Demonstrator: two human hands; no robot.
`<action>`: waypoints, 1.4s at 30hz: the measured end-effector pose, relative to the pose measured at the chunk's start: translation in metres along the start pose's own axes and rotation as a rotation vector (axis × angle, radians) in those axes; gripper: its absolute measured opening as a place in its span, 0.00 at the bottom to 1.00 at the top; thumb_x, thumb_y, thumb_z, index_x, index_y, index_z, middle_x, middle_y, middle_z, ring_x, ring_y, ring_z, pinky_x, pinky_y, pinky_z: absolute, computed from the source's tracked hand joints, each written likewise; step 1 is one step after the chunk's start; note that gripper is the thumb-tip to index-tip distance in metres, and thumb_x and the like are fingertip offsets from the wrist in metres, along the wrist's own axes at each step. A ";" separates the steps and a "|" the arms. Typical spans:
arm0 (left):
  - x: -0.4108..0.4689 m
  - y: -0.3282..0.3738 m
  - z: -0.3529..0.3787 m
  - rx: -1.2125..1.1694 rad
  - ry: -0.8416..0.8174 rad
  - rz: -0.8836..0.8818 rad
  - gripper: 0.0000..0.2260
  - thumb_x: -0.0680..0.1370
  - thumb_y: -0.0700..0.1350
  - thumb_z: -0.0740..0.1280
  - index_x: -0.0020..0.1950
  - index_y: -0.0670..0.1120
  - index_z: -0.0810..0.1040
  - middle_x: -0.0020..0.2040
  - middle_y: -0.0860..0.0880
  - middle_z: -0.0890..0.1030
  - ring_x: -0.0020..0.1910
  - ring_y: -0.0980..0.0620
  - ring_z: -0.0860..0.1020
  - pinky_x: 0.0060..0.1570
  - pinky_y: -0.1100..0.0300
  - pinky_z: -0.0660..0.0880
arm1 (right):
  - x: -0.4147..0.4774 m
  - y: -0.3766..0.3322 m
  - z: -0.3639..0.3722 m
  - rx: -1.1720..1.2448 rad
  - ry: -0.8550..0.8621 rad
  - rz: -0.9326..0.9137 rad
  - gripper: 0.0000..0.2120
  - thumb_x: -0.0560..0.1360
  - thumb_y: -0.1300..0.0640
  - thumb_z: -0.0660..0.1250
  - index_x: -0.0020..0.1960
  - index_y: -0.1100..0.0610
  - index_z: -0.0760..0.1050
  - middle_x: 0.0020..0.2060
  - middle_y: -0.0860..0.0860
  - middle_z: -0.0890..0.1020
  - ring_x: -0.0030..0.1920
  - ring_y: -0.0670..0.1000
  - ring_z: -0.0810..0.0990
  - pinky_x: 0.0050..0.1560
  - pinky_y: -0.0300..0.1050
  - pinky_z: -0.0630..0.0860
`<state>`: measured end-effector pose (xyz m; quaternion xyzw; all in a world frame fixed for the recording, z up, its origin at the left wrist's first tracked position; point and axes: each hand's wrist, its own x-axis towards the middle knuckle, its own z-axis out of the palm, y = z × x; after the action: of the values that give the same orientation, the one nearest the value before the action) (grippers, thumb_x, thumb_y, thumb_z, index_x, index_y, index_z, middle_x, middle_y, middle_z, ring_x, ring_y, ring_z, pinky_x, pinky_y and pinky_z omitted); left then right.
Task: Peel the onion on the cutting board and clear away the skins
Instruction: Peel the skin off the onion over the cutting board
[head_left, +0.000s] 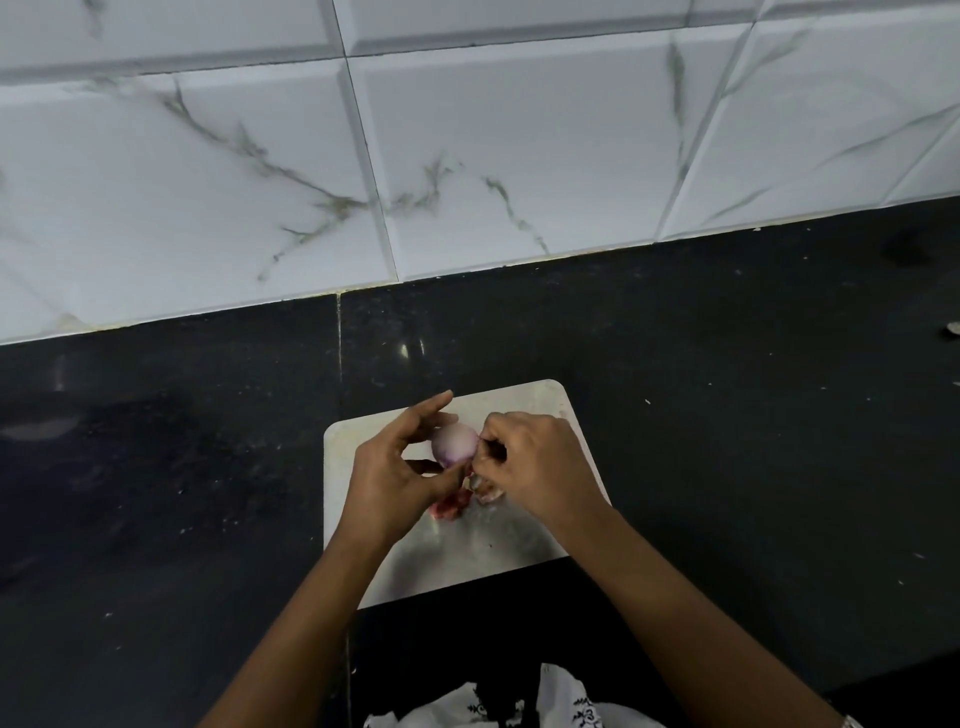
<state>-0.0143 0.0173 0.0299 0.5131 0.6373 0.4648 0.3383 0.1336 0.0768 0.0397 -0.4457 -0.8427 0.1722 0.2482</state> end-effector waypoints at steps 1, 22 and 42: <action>0.000 0.000 -0.001 -0.011 -0.015 -0.003 0.31 0.65 0.35 0.77 0.61 0.60 0.74 0.53 0.55 0.82 0.54 0.60 0.79 0.44 0.58 0.81 | 0.000 0.001 -0.001 0.021 0.007 0.009 0.08 0.65 0.54 0.69 0.35 0.59 0.77 0.29 0.54 0.81 0.29 0.54 0.77 0.33 0.42 0.65; -0.009 -0.014 0.008 -0.807 -0.070 -0.357 0.27 0.70 0.30 0.67 0.66 0.50 0.73 0.60 0.43 0.81 0.56 0.45 0.81 0.49 0.58 0.79 | -0.005 0.012 -0.013 0.626 -0.179 0.322 0.06 0.75 0.57 0.67 0.52 0.52 0.79 0.44 0.47 0.84 0.44 0.47 0.83 0.45 0.42 0.82; -0.015 -0.004 0.007 -0.405 0.016 -0.078 0.28 0.66 0.32 0.74 0.61 0.52 0.75 0.56 0.51 0.83 0.58 0.50 0.80 0.57 0.55 0.77 | 0.005 -0.003 -0.027 0.219 -0.239 0.166 0.09 0.71 0.56 0.71 0.49 0.57 0.83 0.41 0.53 0.86 0.40 0.47 0.81 0.43 0.45 0.80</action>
<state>-0.0056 0.0039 0.0234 0.4059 0.5529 0.5740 0.4472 0.1449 0.0814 0.0649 -0.4605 -0.8027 0.3343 0.1784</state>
